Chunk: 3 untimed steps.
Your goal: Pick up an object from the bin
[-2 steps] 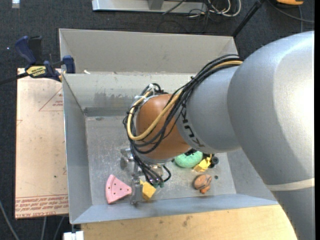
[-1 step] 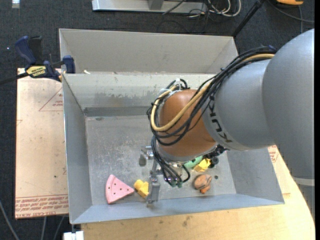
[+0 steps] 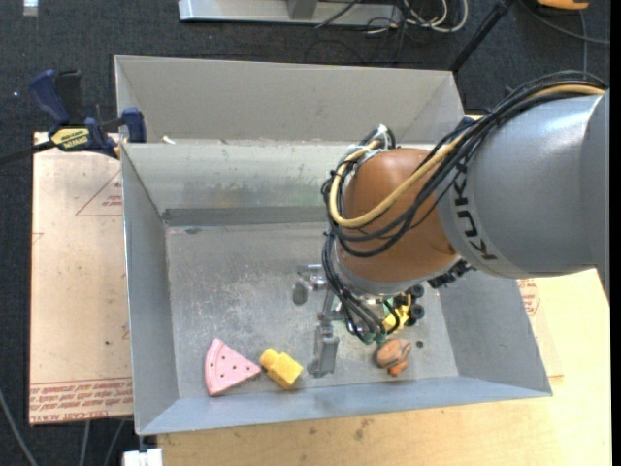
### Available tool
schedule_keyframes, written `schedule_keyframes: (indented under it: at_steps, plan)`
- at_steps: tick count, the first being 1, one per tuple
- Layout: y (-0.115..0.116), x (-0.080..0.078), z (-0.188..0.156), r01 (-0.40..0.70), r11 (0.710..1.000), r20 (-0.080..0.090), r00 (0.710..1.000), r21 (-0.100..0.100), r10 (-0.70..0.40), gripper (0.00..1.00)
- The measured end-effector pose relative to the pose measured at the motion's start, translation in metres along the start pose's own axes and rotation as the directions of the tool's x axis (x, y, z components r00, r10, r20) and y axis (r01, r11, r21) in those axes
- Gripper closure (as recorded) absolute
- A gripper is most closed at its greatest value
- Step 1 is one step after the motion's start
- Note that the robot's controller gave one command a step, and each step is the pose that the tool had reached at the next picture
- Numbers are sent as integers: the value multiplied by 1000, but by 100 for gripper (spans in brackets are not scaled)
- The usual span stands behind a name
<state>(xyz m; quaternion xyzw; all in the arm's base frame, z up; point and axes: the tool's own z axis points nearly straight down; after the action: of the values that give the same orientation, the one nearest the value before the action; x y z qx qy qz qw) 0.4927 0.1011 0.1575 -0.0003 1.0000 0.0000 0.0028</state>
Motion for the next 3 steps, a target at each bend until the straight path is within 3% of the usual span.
schedule_keyframes:
  at_steps: [1, 3]
  plan:
    - [4, 2, 51, 93, 996, 2, 996, -2, -93, 0]
    - [-4, 2, 76, 166, 986, -3, 986, -3, -166, 0]
